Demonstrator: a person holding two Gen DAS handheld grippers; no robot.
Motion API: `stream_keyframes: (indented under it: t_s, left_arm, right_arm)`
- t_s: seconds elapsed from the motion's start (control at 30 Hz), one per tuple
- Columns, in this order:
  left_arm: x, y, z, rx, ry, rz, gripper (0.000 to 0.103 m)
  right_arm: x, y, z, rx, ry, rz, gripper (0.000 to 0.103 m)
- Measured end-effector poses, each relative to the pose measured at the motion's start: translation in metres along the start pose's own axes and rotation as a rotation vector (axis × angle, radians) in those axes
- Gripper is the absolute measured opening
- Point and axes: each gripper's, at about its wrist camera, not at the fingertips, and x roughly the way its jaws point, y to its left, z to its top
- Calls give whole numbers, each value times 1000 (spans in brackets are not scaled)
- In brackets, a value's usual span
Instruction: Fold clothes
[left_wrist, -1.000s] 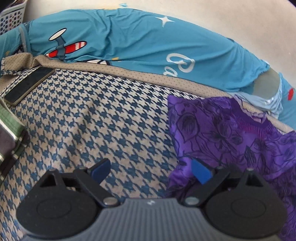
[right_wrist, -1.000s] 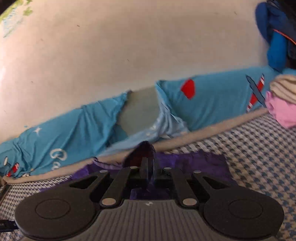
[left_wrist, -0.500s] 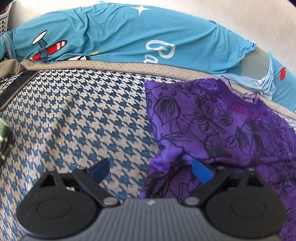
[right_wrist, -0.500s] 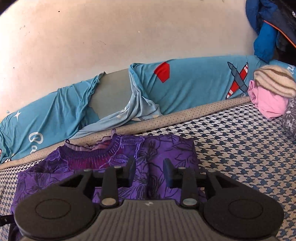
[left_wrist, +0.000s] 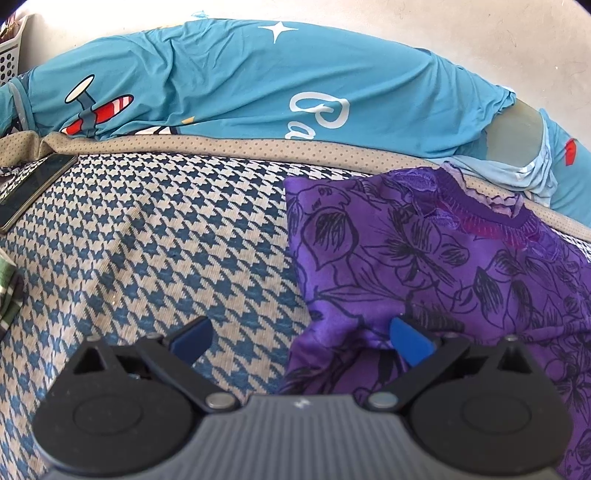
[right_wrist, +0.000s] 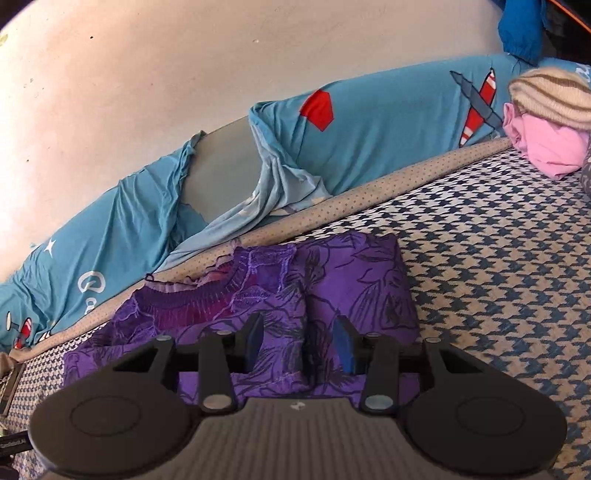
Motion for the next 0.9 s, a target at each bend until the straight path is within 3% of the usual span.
stream_keyframes:
  t_s: [0.17,0.3,0.4,0.9]
  left_arm:
    - [11,0,-4,28,52,45,103]
    - [19,3,-10,48,92,113,103]
    - [20,10,-11,32,104,121,103]
    - [16,38,-10,-51,141,201,103]
  right_arm:
    - [11,16,-9,-56,29,58,41]
    - [28,17,-17,-70,106,-29,41]
    - [38,17,-22,-85,150,-82,42]
    - [37,6,-21,-94,150,-108,45]
